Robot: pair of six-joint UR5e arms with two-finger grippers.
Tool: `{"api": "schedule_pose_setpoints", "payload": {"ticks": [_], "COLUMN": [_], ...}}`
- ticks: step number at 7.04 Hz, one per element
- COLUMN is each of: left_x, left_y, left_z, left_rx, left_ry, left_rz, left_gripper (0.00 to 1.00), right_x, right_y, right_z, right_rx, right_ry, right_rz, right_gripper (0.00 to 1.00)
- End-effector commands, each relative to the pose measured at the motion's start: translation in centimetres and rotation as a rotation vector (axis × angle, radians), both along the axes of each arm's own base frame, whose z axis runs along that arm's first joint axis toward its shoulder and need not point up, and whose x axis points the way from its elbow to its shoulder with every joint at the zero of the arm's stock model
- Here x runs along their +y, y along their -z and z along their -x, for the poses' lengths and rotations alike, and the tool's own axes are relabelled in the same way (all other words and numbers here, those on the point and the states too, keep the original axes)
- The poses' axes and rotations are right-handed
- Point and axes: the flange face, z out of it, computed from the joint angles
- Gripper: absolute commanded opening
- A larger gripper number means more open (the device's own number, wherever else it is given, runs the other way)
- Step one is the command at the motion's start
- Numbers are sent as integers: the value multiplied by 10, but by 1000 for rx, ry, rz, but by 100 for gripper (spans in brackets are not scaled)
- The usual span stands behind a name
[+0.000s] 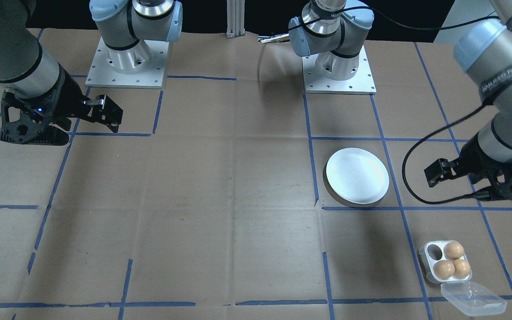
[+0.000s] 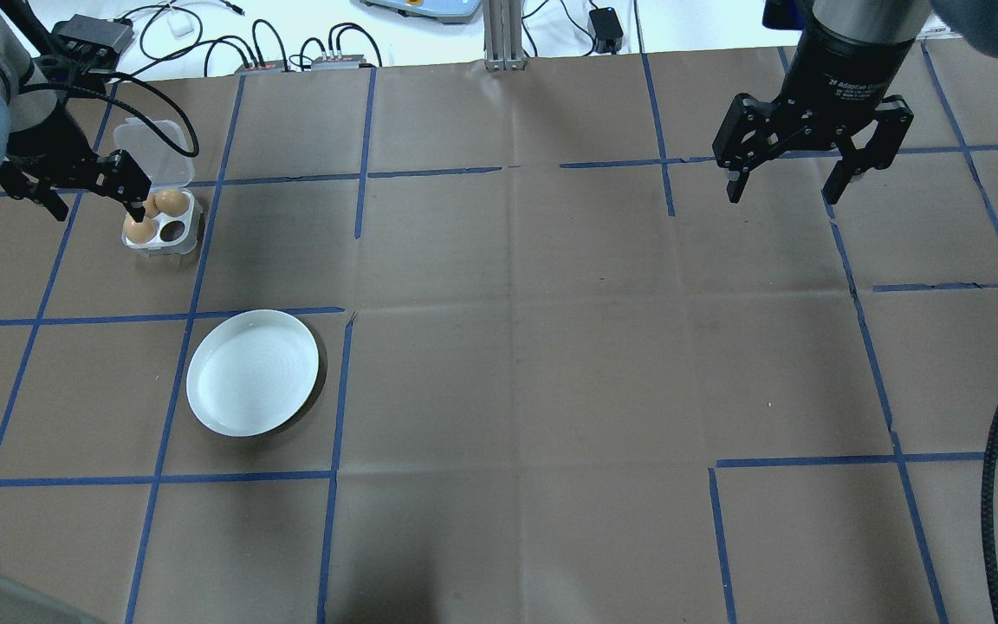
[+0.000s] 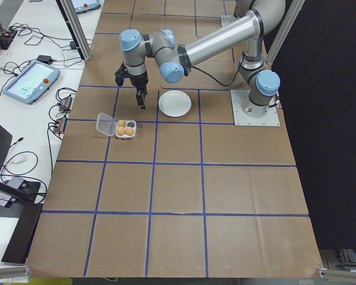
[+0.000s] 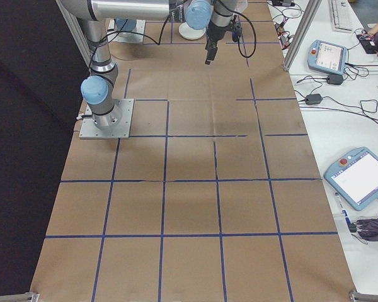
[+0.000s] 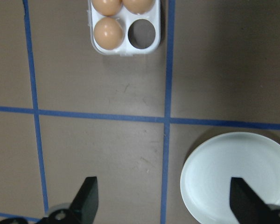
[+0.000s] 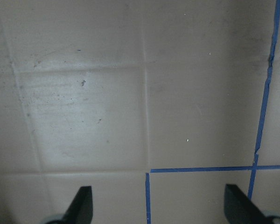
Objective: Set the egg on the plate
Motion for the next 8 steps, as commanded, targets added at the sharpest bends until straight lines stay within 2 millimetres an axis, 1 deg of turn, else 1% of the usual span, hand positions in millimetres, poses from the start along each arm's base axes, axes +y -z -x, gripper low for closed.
{"api": "schedule_pose_setpoints", "payload": {"ticks": [1,2,3,5,6,8], "left_x": [-52,-57,-65,-68,-66,-66], "left_y": [43,68,81,115,118,117], "left_z": [-46,-47,-50,-57,-65,-68], "left_rx": [10,61,65,75,79,74], "left_ry": [55,55,53,48,34,30], "left_rz": [-16,-32,-42,-81,-84,-78], "left_gripper": [100,100,100,99,96,95], "right_x": [0,0,0,0,0,0], "right_y": [-1,0,-1,0,0,-1], "right_z": [0,0,0,0,0,0], "right_rx": [0,0,0,1,0,0], "right_ry": [0,0,0,0,0,0], "right_rz": [2,0,2,0,0,2], "right_gripper": [100,100,100,100,100,100]}}
